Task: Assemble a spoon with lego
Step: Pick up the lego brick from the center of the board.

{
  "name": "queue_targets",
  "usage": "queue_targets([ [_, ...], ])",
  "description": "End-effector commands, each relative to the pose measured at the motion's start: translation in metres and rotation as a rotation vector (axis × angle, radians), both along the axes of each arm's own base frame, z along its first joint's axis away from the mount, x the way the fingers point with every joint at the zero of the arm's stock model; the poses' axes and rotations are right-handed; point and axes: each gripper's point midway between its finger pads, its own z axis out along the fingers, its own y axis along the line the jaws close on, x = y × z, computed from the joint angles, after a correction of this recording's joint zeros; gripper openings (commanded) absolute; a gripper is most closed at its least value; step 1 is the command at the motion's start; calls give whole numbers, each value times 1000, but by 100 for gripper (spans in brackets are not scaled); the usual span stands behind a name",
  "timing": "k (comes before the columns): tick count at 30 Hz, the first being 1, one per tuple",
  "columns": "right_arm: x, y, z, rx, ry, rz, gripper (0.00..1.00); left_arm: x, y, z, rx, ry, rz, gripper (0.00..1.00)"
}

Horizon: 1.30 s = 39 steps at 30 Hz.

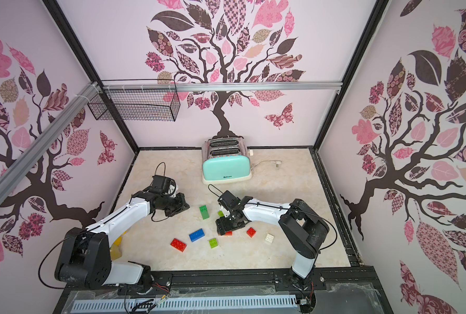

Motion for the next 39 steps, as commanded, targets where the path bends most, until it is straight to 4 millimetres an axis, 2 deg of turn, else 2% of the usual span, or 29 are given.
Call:
queue_targets([
  [1,-20,10,5,26,21,43,78,2,5,-3,16,1,-9,0],
  [6,-31,16,2,-35,-2,70,74,1,1,-5,-6,17,-24,0],
  [11,-8,-2,-3,-211,-101,7,74,0,-3,-6,-31,26,-31,0],
  [14,2,1,0,-247,-149,17,71,-1,-5,-6,-42,29,-32,0],
  [18,-2,12,-4,-253,-144,65,65,-2,-5,-7,-44,32,-33,0],
  [21,-10,13,-12,-285,-140,92,62,-2,-5,-6,-44,29,-36,0],
  [25,-15,12,-13,-292,-141,92,60,-2,-5,-5,-47,29,-37,0],
  [27,-14,10,-12,-301,-145,82,53,-1,-5,-5,-46,29,-37,0],
  [29,-11,7,-8,-314,-166,68,42,-2,-6,-5,-47,30,-39,0],
  [32,-4,9,9,-292,-210,53,26,-2,-6,-6,-47,32,-39,0],
  [36,18,8,41,-302,-309,44,24,-4,-6,-8,-54,39,-39,0],
  [39,45,-1,48,-334,-298,-4,22,-3,-7,-8,-58,40,-39,0],
])
